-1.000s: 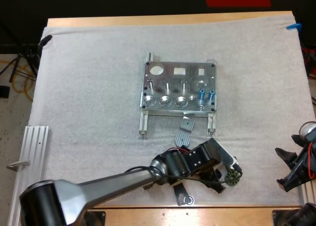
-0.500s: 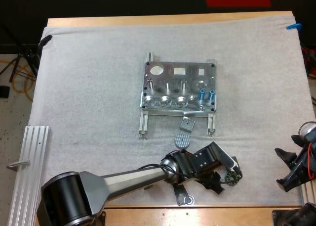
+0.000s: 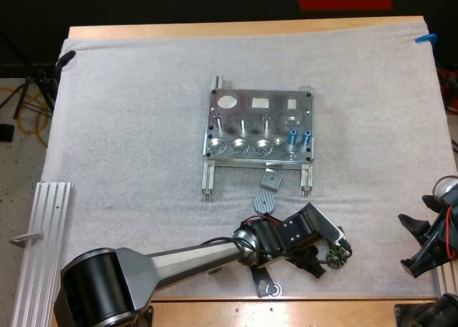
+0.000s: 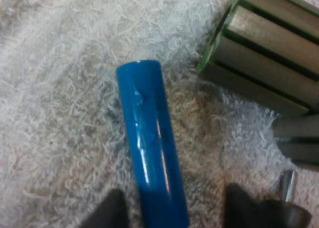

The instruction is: Load cells from right to left

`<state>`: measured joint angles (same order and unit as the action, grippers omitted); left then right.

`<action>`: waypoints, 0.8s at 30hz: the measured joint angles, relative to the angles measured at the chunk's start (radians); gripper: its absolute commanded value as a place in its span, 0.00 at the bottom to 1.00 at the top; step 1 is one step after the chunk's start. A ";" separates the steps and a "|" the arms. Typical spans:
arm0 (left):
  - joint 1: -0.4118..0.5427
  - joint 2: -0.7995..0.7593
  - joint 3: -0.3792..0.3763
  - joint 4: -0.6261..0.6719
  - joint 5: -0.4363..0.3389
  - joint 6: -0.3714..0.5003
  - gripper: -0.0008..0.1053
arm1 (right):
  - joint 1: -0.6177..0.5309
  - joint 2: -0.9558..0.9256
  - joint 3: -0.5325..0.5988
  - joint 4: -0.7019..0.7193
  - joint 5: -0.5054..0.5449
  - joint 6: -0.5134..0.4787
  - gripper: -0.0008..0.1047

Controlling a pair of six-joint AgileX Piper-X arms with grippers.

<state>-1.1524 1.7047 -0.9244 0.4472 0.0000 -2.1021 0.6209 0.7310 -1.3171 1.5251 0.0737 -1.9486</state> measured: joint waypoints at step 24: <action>0.000 -0.233 0.000 0.285 -0.134 0.325 0.01 | 0.000 0.000 0.000 -0.001 0.000 -0.004 0.43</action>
<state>-1.1524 1.4720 -0.9244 0.7323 -0.1342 -1.7771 0.6209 0.7310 -1.3171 1.5242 0.0737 -1.9529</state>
